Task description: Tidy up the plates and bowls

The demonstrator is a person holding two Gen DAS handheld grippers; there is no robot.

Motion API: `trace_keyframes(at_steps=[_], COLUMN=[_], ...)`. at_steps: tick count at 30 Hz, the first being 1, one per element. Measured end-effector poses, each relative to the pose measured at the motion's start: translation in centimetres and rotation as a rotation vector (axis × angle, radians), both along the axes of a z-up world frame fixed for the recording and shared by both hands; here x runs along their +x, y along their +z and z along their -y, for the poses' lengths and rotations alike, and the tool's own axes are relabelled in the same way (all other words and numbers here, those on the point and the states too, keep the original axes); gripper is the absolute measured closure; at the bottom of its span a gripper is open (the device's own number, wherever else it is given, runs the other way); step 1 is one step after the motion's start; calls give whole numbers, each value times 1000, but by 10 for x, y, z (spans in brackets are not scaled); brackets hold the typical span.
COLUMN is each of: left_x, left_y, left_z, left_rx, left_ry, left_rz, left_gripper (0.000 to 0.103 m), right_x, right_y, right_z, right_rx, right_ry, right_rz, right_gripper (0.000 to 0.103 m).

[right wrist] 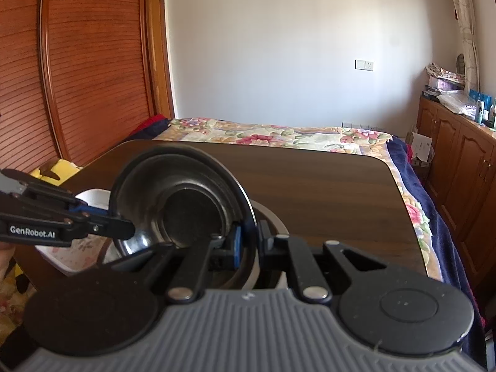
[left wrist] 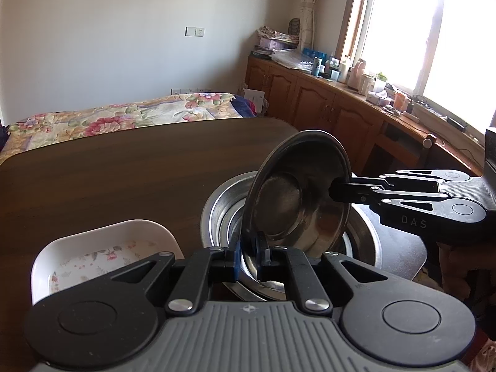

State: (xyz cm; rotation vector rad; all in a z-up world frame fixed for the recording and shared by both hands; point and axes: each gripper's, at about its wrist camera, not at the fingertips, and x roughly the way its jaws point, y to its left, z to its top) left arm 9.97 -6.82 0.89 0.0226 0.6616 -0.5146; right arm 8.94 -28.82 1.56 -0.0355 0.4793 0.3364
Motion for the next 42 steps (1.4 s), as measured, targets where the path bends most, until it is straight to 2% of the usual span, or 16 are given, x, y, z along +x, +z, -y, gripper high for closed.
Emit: trace_keyframes(at_steps=[14,19,21,23,25,27,30,32,34,36,38,40,42], left_x=[-2,-7,-9,-10,-11,-12,-11,-11,-12,-13,-15,-17,-20], left_y=[-11,-9,-8,-7,-7,-9,-14,-17,-20,-23,-26,-29,-31], left_z=[-3,-2,-1,0,-1,-3,-8,-9,-10,-11,-11,-8,-5], left_rx=[-16,-20,-12,-5,-6,-8,-24,-23,-21,-22,-20,-9,1], left_ry=[24,27,39,58,71,87,110,128,145,150,153,154,149], left_rz=[33,73,98,125,143,162,169,175,181,181,183,193,202], left_gripper=[88,75,59,51,47,38,35,30,26,23,18,12,10], right_x=[5,3,0,-2,-8,-11,-17,-20,-22,-26,-28,-31,-32], right_y=[-9,-11,-11,-11,-11,-13,-15,-16,-18,-22,-26,-29,-33], right_z=[-4,-4,-5,-3,-4,-5,-3,2,4,5,5,4,3], right_rx=[-52,-56,-59,-45,-42,-37,0,32,52,60,46,43,45], right_ry=[6,10,11,9,-9,-12,-23,-45,-68,-94,-105,-104,-102], right_rz=[-5,17,38,59,86,108,133,147,158,171,185,195,200], right_gripper=[91,91,91,90,90,90,90,86,70,61,57,44,37])
